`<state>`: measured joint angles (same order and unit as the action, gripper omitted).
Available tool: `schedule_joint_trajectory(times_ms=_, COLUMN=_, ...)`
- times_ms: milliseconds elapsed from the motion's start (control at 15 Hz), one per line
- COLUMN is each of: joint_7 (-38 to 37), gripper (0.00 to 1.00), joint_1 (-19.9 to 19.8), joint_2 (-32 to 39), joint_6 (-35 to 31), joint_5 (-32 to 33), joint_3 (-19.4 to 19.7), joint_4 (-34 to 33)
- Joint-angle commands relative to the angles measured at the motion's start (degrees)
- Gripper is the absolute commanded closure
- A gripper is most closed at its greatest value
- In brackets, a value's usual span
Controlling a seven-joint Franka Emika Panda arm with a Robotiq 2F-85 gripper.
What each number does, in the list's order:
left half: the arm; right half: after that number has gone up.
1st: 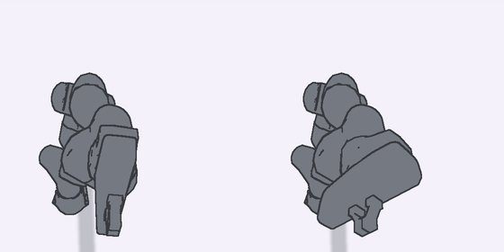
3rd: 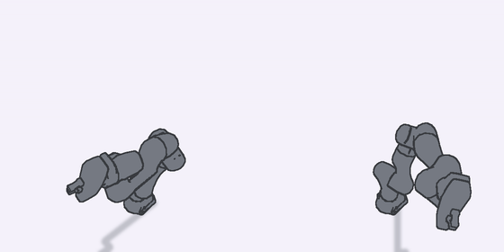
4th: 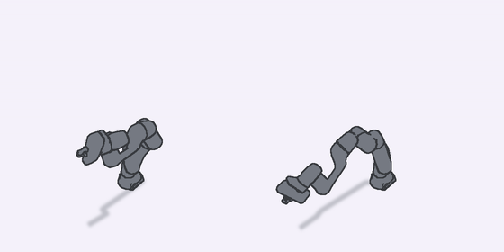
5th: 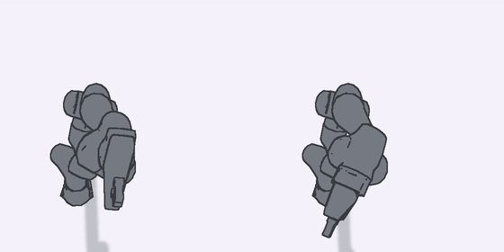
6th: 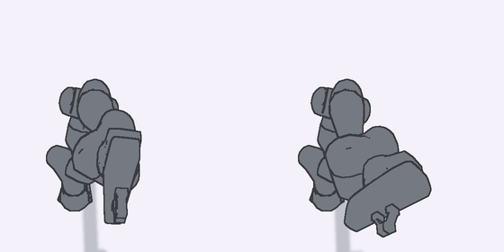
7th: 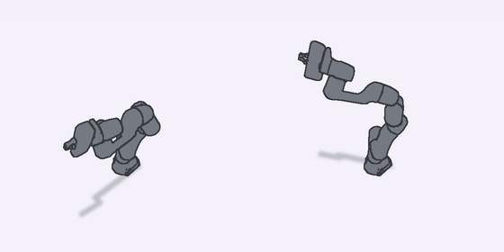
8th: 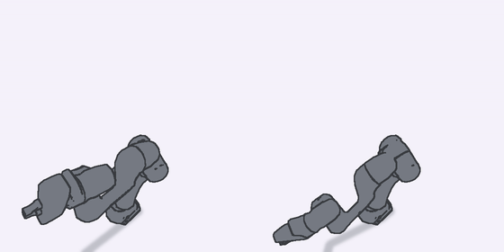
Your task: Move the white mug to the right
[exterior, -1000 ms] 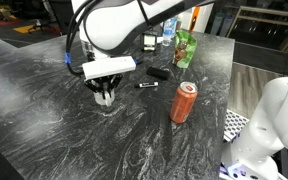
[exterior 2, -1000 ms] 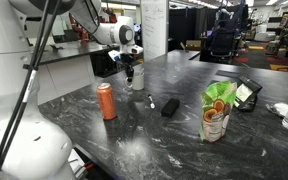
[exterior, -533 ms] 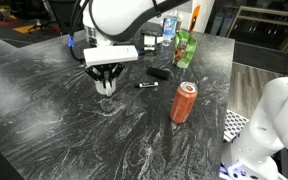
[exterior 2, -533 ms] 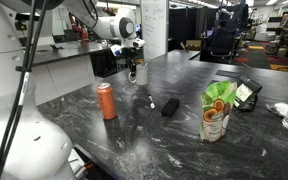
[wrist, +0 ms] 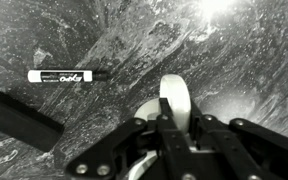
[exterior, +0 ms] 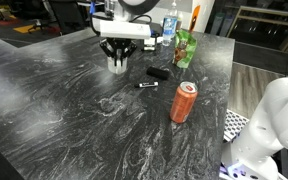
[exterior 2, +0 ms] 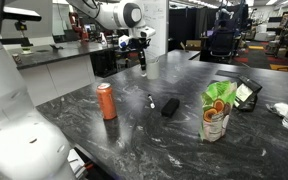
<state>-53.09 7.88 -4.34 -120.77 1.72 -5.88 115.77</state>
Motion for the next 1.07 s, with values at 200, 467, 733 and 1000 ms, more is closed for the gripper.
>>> schedule_joint_trajectory(times_ms=200, joint_7=-0.5, gripper=0.96, joint_1=-5.7, joint_2=-7.3, joint_6=-1.8, joint_5=-1.2, joint_3=3.0, joint_4=5.8)
schedule_joint_trajectory(times_ms=467, joint_7=0.8, gripper=0.96, joint_1=-7.8, joint_2=-7.0, joint_6=-4.1, joint_5=-3.1, joint_3=4.6, joint_4=7.6)
schedule_joint_trajectory(times_ms=733, joint_7=2.5, gripper=0.96, joint_1=-8.7, joint_2=-4.8, joint_6=-7.6, joint_5=-5.4, joint_3=5.7, joint_4=9.0)
schedule_joint_trajectory(times_ms=1000, joint_7=4.7, gripper=0.96, joint_1=-8.8, joint_2=-1.7, joint_6=-11.2, joint_5=-7.1, joint_3=6.1, joint_4=9.7)
